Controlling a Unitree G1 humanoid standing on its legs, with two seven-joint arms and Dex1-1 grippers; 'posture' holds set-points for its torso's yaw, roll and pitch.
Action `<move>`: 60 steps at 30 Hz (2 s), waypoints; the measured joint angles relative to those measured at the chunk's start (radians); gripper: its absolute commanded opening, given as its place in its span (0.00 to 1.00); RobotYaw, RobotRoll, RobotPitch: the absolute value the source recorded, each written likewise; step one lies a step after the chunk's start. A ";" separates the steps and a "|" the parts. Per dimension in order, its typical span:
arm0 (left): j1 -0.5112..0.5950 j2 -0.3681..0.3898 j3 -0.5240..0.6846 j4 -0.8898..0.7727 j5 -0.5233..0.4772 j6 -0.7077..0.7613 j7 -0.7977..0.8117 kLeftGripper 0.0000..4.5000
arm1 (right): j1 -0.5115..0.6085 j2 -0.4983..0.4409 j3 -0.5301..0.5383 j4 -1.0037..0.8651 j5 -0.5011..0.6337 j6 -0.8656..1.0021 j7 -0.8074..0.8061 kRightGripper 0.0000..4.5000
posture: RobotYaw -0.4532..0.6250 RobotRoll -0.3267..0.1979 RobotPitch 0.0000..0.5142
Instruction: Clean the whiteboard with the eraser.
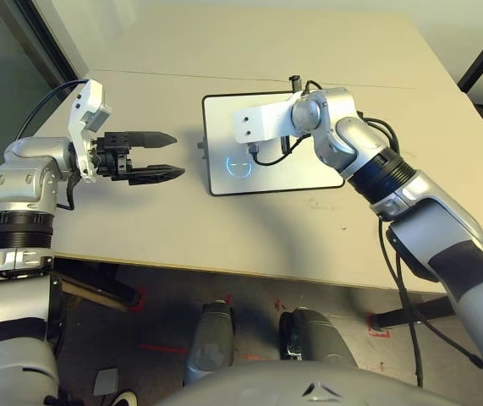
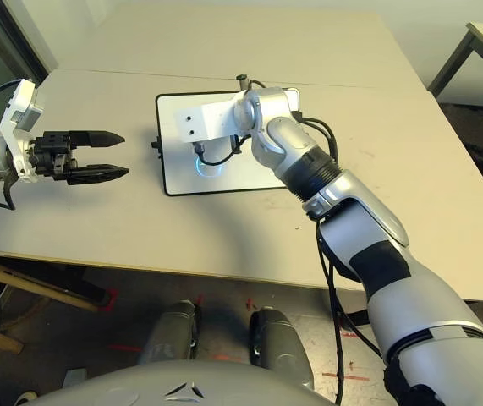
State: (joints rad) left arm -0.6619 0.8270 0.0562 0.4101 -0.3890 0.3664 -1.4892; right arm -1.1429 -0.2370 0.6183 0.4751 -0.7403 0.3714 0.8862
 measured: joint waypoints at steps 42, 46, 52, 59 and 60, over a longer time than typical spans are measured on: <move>-0.030 -0.017 -0.001 0.008 0.001 -0.004 0.000 1.00 | 0.013 -0.078 -0.041 -0.076 0.016 0.048 0.045 0.00 | 0.70 0.62 0.13; -0.029 -0.017 -0.001 0.008 0.001 -0.004 0.000 1.00 | 0.014 -0.044 -0.039 -0.076 0.015 0.051 0.045 0.00 | 0.70 0.62 0.13; -0.029 -0.017 -0.001 0.007 0.001 -0.004 0.000 1.00 | -0.006 0.011 -0.031 -0.033 0.013 0.040 0.029 0.00 | 0.71 0.62 0.12; -0.026 -0.017 0.000 0.002 0.000 -0.003 0.001 1.00 | -0.047 0.050 -0.019 0.052 0.011 0.015 -0.003 0.00 | 0.72 0.62 0.12; -0.025 -0.017 0.001 0.001 0.000 -0.003 0.002 1.00 | -0.050 0.054 -0.014 0.065 0.010 0.009 -0.010 0.00 | 0.72 0.62 0.12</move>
State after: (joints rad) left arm -0.6872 0.8099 0.0568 0.4116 -0.3888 0.3631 -1.4875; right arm -1.1932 -0.1829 0.6046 0.5403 -0.7303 0.3806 0.8765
